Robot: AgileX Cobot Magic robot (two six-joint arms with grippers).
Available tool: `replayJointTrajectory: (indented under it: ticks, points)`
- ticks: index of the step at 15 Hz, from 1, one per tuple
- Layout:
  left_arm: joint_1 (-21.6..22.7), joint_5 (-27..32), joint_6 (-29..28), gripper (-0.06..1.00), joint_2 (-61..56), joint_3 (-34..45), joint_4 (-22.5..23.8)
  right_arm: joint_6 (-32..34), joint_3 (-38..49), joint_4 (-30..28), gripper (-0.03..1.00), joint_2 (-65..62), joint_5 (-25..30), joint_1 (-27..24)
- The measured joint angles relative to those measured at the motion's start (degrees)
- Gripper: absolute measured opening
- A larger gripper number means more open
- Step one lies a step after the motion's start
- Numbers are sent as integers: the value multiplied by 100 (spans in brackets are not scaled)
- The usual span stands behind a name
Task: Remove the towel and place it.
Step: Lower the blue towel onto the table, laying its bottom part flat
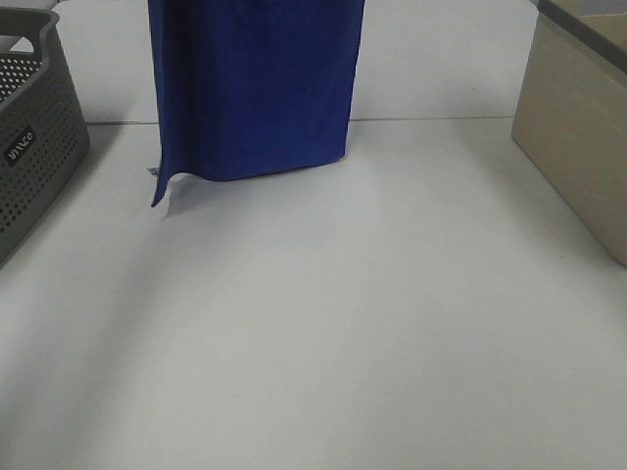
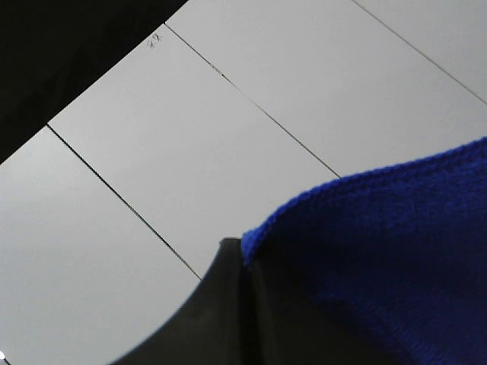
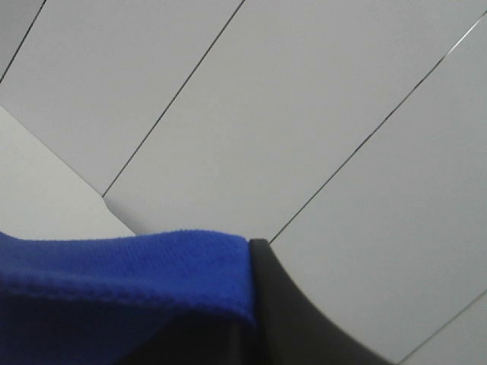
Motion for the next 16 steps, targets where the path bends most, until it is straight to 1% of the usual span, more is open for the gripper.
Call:
replayJointTrajectory:
  ticks: [1,3,4,5,7,9,13,16]
  points:
    - [92,-229,0,0,160,-86,0,0,0,-46,2,97,-206,0]
    - [223,-384,0,0,453,-378,0,0,0,-189,2,235,-435,-29]
    - [309,-447,0,0,705,-699,-11,0,0,-218,2,309,-602,-74]
    - [447,-458,0,0,1203,-1432,-57,6,0,-223,2,441,-940,-292]
    - [470,-470,-6,0,1776,-2280,-206,11,0,-143,2,556,-1209,-407]
    - [470,-470,-6,0,2177,-2807,-286,11,0,-132,2,647,-1490,-407]
    - [470,-441,-264,0,2384,-2939,-258,-6,0,-229,2,745,-1530,-407]
    - [470,-447,-286,0,2384,-2968,-252,-6,-183,-298,2,768,-1644,-481]
